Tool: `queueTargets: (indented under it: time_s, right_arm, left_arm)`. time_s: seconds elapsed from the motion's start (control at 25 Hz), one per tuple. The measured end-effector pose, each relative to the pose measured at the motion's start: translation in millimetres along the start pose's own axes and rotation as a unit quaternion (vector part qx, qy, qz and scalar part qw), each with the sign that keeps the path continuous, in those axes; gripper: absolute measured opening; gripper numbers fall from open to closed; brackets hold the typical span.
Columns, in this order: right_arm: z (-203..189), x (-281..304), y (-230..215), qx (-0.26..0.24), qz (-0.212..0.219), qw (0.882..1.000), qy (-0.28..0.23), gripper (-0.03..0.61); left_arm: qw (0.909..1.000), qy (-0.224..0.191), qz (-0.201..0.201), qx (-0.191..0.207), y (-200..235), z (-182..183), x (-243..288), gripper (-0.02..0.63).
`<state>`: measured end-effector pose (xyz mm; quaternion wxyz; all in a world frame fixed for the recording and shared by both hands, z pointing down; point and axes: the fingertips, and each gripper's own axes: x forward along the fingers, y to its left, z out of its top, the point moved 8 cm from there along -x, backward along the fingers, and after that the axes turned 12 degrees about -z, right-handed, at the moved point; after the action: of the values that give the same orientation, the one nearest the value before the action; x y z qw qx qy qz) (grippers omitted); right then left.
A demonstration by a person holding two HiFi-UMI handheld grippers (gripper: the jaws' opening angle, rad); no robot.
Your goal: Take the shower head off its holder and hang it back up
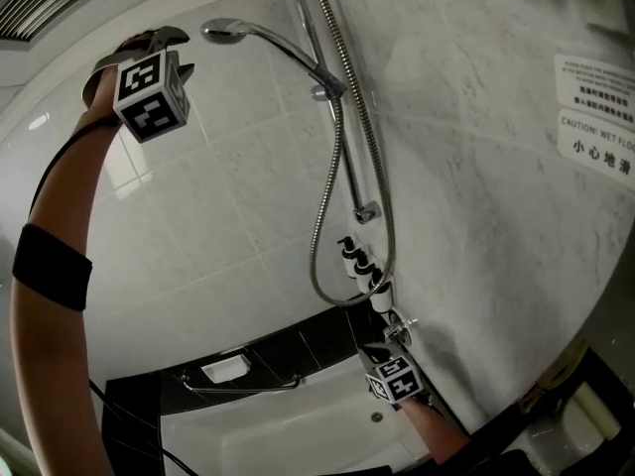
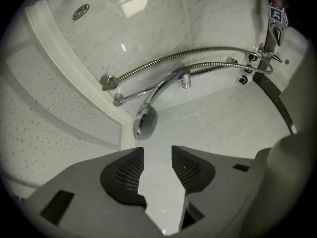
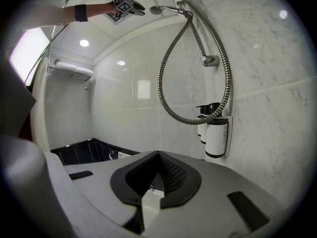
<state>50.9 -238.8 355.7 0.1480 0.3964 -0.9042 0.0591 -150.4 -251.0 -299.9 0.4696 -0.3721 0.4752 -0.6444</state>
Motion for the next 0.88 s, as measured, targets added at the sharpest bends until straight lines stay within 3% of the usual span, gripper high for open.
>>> queueTargets:
  time_s: [0.2, 0.44, 0.52, 0.6, 0.72, 0.76, 0.88]
  right_arm:
    - [7, 3, 10, 0.002, -0.003, 1.0, -0.005, 0.017]
    - [17, 5, 31, -0.007, -0.001, 1.0, -0.008, 0.017]
    - [16, 4, 37, -0.011, 0.002, 1.0, -0.005, 0.017]
    - [14, 2, 46, -0.014, 0.008, 1.0, 0.0, 0.017]
    - [18, 4, 59, -0.015, 0.012, 1.0, -0.002, 0.017]
    - [20, 6, 64, -0.015, 0.013, 1.0, -0.004, 0.017]
    - [26, 7, 75, -0.02, 0.017, 1.0, -0.007, 0.017]
  left_arm:
    - [0.9941, -0.038, -0.014, -0.101, -63, -34, -27, 0.007]
    - [0.9606, -0.088, -0.066, -0.255, -176, -66, -57, 0.0]
    - [0.9374, -0.1, -0.083, -0.323, -218, -80, -68, 0.0]
    - [0.9069, -0.105, -0.095, -0.397, -263, -93, -81, 0.0]
    - [0.8759, -0.1, -0.108, -0.46, -323, -108, -96, 0.0]
    - [0.8611, -0.102, -0.111, -0.486, -342, -113, -101, 0.0]
    - [0.7968, -0.097, -0.116, -0.585, -409, -134, -119, 0.0]
